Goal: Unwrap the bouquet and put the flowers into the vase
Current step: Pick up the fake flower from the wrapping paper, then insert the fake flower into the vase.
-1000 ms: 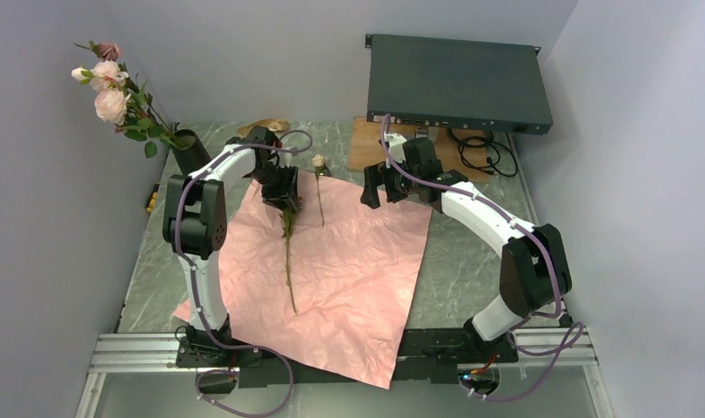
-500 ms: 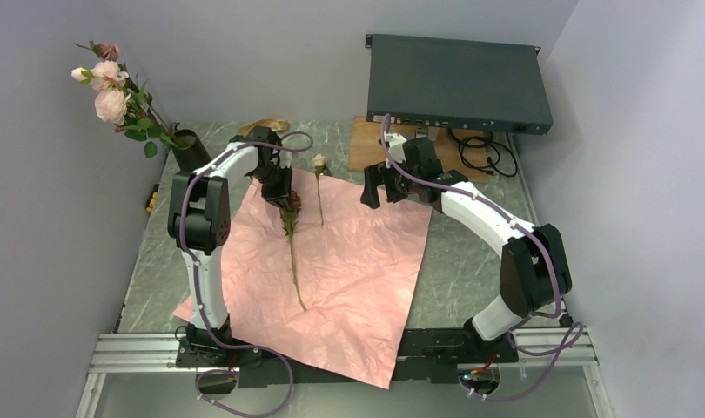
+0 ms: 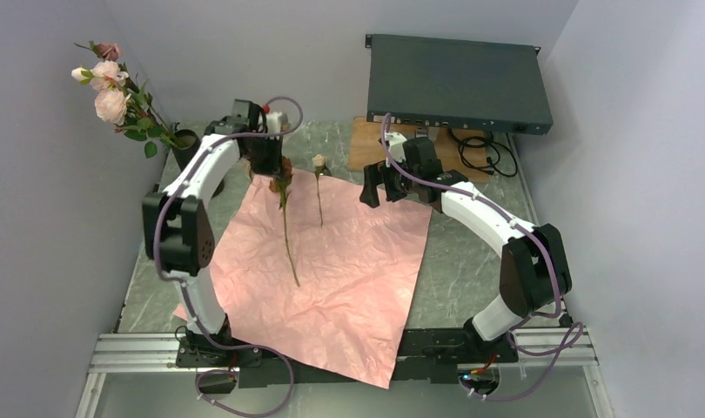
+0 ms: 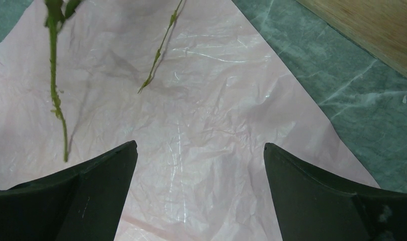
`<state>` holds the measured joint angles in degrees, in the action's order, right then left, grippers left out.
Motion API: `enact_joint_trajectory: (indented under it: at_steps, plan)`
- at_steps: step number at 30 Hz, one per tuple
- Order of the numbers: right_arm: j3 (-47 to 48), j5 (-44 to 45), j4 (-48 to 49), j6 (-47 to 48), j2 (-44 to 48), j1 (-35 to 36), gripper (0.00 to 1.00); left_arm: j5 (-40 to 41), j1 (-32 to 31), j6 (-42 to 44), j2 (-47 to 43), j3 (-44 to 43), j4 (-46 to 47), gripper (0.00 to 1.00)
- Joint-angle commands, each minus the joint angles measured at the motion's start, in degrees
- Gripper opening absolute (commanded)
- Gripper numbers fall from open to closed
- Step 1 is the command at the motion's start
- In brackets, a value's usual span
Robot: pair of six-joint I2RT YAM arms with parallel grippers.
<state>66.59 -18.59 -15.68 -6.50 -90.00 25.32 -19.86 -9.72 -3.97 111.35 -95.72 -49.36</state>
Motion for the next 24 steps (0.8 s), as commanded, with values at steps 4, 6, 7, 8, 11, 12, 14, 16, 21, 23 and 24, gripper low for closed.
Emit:
enact_joint_trajectory:
  at_steps: [4,6,7,8,11,12,14,16,21,23,24]
  plan:
    - [0.3,-2.67,4.11,-0.68,1.49,-0.01,1.0,0.1,0.09,6.22,-17.09,-1.15,13.88,0.0]
    - [0.3,-3.2,4.55,-0.79,1.41,-0.01,1.0,0.99,0.42,7.77,-19.12,-2.47,16.27,0.0]
    - [0.36,-3.35,4.78,-0.81,1.32,-0.02,1.0,1.46,0.82,8.42,-20.0,-3.65,18.03,0.0]
    - [0.45,-3.42,4.99,-0.95,1.19,-0.05,1.0,1.86,1.29,8.93,-20.85,-4.2,19.73,0.0]
    - [0.88,-3.62,5.35,-0.92,0.92,0.01,1.0,2.87,4.42,9.04,-23.0,-7.47,23.85,0.0]
    - [0.99,-3.6,5.45,-0.87,0.88,0.04,1.0,2.88,5.65,9.05,-23.63,-8.67,24.99,0.0]
    - [1.0,-3.62,5.57,-0.73,0.78,0.01,1.0,4.12,7.35,9.71,-24.13,-11.43,26.53,0.0]
    - [0.92,-3.95,5.6,-0.62,0.74,0.04,1.0,5.96,8.7,10.3,-23.81,-15.4,26.45,0.0]
    - [0.8,-4.56,5.97,-0.88,0.57,0.03,1.0,12.47,9.63,11.34,-21.91,-25.37,23.6,0.0]
    - [0.9,-4.61,5.97,-0.84,0.46,0.02,1.0,14.59,9.63,14.27,-22.47,-26.26,24.66,0.0]
    - [0.99,-4.55,5.89,-0.65,0.39,0.05,1.0,15.12,9.63,15.72,-22.75,-26.8,24.94,0.0]
